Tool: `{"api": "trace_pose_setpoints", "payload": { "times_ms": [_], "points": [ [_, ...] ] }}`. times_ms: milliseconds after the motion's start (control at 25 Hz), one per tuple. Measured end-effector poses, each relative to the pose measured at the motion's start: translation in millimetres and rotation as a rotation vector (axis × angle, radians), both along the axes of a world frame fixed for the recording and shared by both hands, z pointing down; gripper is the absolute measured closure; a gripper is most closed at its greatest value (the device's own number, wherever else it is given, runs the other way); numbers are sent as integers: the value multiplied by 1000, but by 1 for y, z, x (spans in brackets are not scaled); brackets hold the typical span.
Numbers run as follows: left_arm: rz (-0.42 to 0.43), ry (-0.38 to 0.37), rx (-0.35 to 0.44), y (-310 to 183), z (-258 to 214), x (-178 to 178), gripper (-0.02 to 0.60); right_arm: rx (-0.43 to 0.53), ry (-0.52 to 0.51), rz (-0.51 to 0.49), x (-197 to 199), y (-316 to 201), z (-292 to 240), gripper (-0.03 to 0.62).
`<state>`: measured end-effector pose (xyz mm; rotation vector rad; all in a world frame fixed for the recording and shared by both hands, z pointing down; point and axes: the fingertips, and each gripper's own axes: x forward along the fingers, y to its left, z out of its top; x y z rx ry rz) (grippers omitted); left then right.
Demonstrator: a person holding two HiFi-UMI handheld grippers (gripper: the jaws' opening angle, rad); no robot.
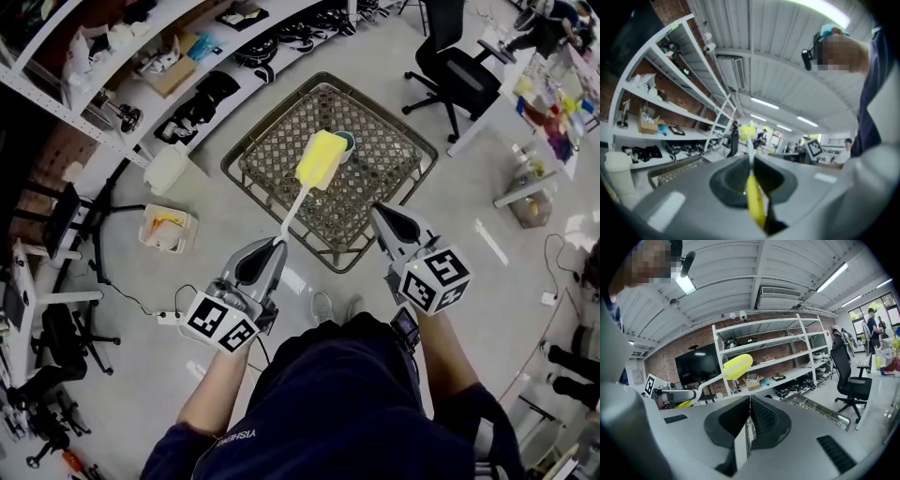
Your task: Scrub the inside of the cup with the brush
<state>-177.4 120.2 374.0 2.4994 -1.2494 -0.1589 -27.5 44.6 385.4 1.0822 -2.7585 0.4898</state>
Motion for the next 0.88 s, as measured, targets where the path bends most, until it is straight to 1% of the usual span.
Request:
{"api": "trace_pose_setpoints", "payload": {
  "times_ms": [280,400,600,800,840,880],
  "points": [
    [7,-11,-43,-43,20,5,556,-12,28,6,4,-50,25,586],
    [-3,-26,-71,-66,31,6,556,-27,24,-2,3,-78,39,586],
    [-33,-46,-131,-111,50,12,557,-81,19,-36,2,-133,70,586],
    [-54,-74,-172,-148,76,30,555,-112,39,-78,8,-175,112,585],
    [-59,-78,-179,-154,82,33,555,-117,42,-86,9,-181,121,582],
    [-64,-82,-186,-160,88,35,555,-124,46,-95,9,-189,130,564]
  ]
}}
